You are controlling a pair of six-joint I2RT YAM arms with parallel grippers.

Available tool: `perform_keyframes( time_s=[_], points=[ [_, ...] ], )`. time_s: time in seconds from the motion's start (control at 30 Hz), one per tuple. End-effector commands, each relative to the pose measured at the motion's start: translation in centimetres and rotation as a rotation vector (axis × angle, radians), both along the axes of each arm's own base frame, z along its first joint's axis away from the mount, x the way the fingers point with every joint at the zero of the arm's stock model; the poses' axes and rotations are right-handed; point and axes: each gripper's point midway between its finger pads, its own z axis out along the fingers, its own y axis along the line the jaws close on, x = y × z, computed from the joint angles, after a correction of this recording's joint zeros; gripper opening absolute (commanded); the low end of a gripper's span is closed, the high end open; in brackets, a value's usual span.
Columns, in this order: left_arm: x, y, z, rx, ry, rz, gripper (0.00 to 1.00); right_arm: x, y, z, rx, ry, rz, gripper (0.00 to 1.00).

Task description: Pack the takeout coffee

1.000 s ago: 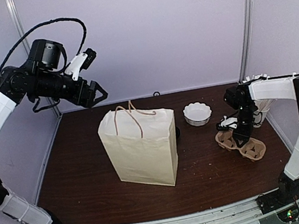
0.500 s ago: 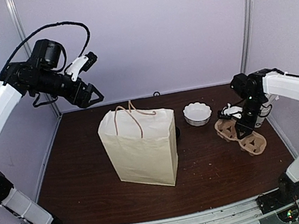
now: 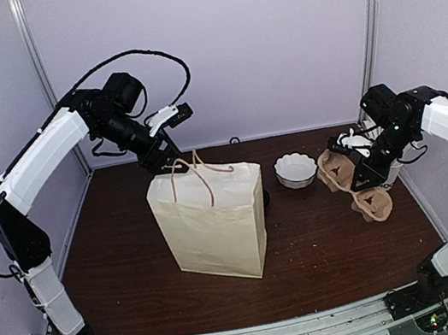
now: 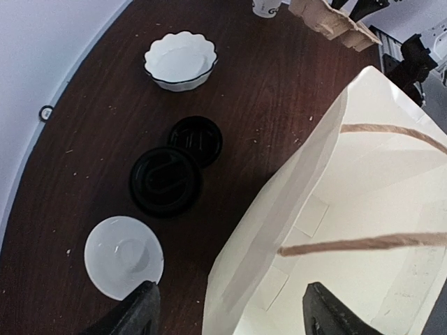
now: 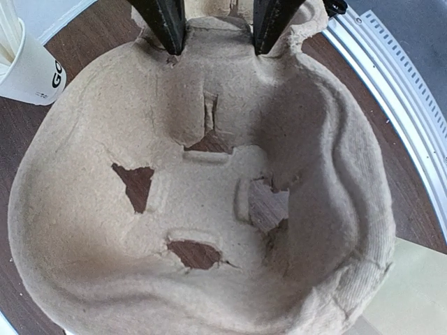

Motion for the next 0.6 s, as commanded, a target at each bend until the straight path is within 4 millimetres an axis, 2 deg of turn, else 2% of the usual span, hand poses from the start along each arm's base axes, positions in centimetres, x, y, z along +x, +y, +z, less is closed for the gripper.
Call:
perform_keyframes(
  time_s=[0.0, 0.13, 0.23, 0.4, 0.57],
  points=[
    [-1.0, -2.4, 1.7, -0.102, -0.014, -0.159, 0.72, -0.8, 0.5, 1.1, 0.047, 0.004, 0.012, 0.33],
    [-1.0, -4.1, 1.5, -0.147, 0.017, -0.211, 0.63, -0.9, 0.5, 0.8, 0.044, 0.017, 0.011, 0.34],
    [-0.8, -5.0, 0.3, -0.134, 0.048, -0.227, 0.55, -0.9, 0.6, 0.8, 0.049, 0.03, 0.014, 0.34],
    [-2.0, -5.4, -1.3, -0.098, 0.096, -0.254, 0.47, -0.8, 1.4, 2.2, 0.103, -0.001, 0.029, 0.34],
    [-2.6, -5.6, -0.6, -0.104, 0.096, -0.253, 0.25, -0.8, 2.9, 4.8, 0.189, -0.028, 0.061, 0.34]
  ],
)
